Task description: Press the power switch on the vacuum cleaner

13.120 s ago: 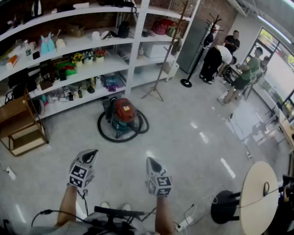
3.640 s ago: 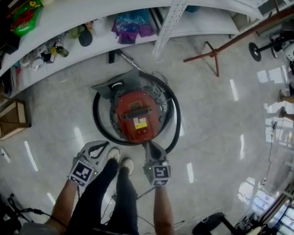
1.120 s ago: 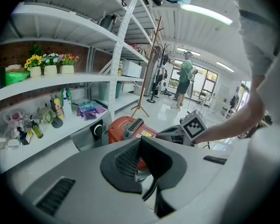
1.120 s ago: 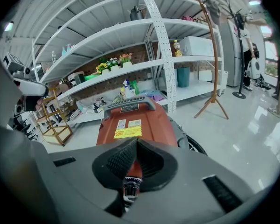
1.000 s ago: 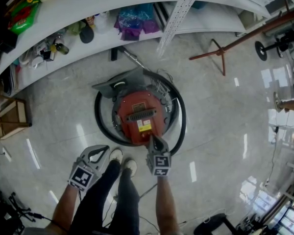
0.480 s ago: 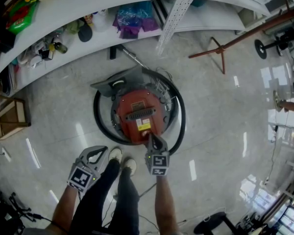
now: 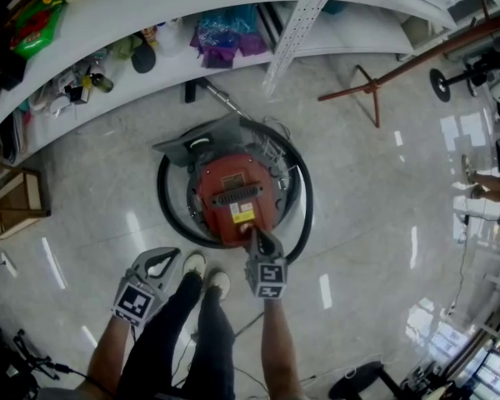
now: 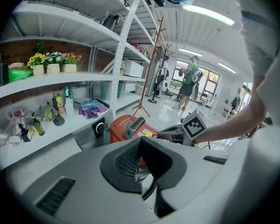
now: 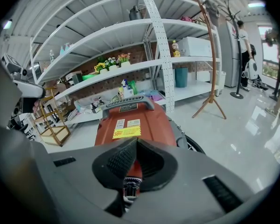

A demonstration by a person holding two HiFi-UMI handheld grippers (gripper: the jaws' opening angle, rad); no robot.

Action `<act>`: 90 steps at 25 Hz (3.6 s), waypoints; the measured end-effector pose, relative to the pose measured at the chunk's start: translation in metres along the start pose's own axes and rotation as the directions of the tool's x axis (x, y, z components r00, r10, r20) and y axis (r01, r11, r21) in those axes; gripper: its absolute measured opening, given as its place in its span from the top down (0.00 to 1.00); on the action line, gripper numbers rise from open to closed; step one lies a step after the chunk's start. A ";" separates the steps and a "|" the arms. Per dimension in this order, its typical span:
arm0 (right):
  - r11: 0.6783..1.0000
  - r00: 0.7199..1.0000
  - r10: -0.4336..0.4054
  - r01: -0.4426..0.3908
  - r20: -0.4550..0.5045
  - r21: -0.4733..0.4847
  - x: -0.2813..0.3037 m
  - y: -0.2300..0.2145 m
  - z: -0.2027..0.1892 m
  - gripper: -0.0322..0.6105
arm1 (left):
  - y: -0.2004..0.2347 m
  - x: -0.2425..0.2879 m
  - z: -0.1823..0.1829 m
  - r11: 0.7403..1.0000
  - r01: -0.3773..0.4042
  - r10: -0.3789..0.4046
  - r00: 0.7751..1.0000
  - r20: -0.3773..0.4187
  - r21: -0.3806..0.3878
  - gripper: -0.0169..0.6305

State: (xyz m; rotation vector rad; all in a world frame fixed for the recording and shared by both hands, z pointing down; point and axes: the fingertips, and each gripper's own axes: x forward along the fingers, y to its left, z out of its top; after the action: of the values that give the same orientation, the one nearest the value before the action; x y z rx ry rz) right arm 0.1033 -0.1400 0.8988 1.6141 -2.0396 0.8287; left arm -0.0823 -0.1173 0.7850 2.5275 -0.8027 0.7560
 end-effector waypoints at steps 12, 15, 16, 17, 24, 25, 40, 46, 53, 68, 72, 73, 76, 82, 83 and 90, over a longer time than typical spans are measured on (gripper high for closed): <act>0.999 0.999 0.038 -0.038 0.021 0.034 -0.007 0.002 -0.003 0.93 | -0.003 -0.004 0.005 1.000 -0.006 0.006 1.000 0.014 0.018 0.98; 0.999 0.999 0.038 -0.039 0.017 0.033 -0.009 0.003 -0.002 0.93 | -0.002 -0.005 0.005 1.000 -0.008 0.008 1.000 0.013 0.011 0.98; 0.999 0.999 0.037 -0.038 0.018 0.033 -0.009 0.003 -0.002 0.93 | -0.002 -0.005 0.006 1.000 -0.008 0.008 1.000 0.014 0.011 0.98; 0.999 0.999 0.037 -0.038 0.022 0.031 -0.009 0.003 0.000 0.93 | -0.002 -0.005 0.006 1.000 -0.009 0.008 1.000 0.015 0.014 0.98; 0.998 0.998 0.054 -0.055 0.029 0.034 -0.017 0.010 0.008 0.93 | -0.005 -0.008 0.016 1.000 -0.012 0.012 0.999 0.034 0.014 0.98; 0.998 0.998 0.055 -0.056 0.032 0.035 -0.019 0.010 0.010 0.93 | -0.005 -0.009 0.018 1.000 -0.013 0.012 0.999 0.036 0.018 0.98; 0.998 0.996 0.061 -0.063 0.065 0.017 -0.063 0.020 0.037 0.93 | -0.018 -0.026 0.052 0.999 -0.013 0.010 0.997 0.072 0.045 0.98; 0.997 0.993 0.065 -0.068 0.095 0.025 -0.084 0.028 0.054 0.93 | -0.022 -0.035 0.064 0.999 -0.019 0.015 0.996 0.088 0.046 0.98; 0.996 0.986 0.080 -0.083 0.146 0.015 -0.118 0.043 0.085 0.93 | -0.030 -0.054 0.097 0.998 -0.030 0.023 0.992 0.128 0.055 0.98; 0.995 0.969 0.103 -0.104 0.226 -0.009 -0.189 0.075 0.142 0.93 | -0.051 -0.086 0.149 0.998 -0.030 0.018 0.983 0.184 0.060 0.98; 0.992 0.957 0.122 -0.120 0.263 -0.025 -0.200 0.081 0.148 0.93 | -0.055 -0.096 0.159 0.998 -0.035 0.023 0.981 0.193 0.058 0.98; 0.992 0.956 0.126 -0.122 0.266 -0.033 -0.204 0.083 0.151 0.93 | -0.056 -0.099 0.161 0.998 -0.038 0.027 0.980 0.198 0.052 0.98; 0.992 0.956 0.125 -0.119 0.265 -0.041 -0.216 0.089 0.161 0.93 | -0.060 -0.105 0.167 0.997 -0.041 0.026 0.978 0.208 0.069 0.98; 0.993 0.953 0.116 -0.106 0.281 -0.051 -0.235 0.094 0.170 0.93 | -0.067 -0.115 0.184 0.994 -0.044 0.020 0.974 0.224 0.103 0.98; 0.994 0.953 0.109 -0.100 0.282 -0.046 -0.239 0.095 0.173 0.93 | -0.069 -0.118 0.189 0.995 -0.047 0.024 0.972 0.236 0.093 0.98; 0.997 0.948 0.078 -0.073 0.309 -0.029 -0.269 0.098 0.194 0.93 | -0.078 -0.132 0.208 0.994 -0.051 0.025 0.967 0.253 0.096 0.98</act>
State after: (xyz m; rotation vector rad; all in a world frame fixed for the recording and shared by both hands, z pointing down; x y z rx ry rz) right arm 0.0834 -0.0602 0.5628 1.7587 -2.3275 0.6099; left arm -0.0481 -0.1069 0.5289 2.7452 -0.9171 0.5041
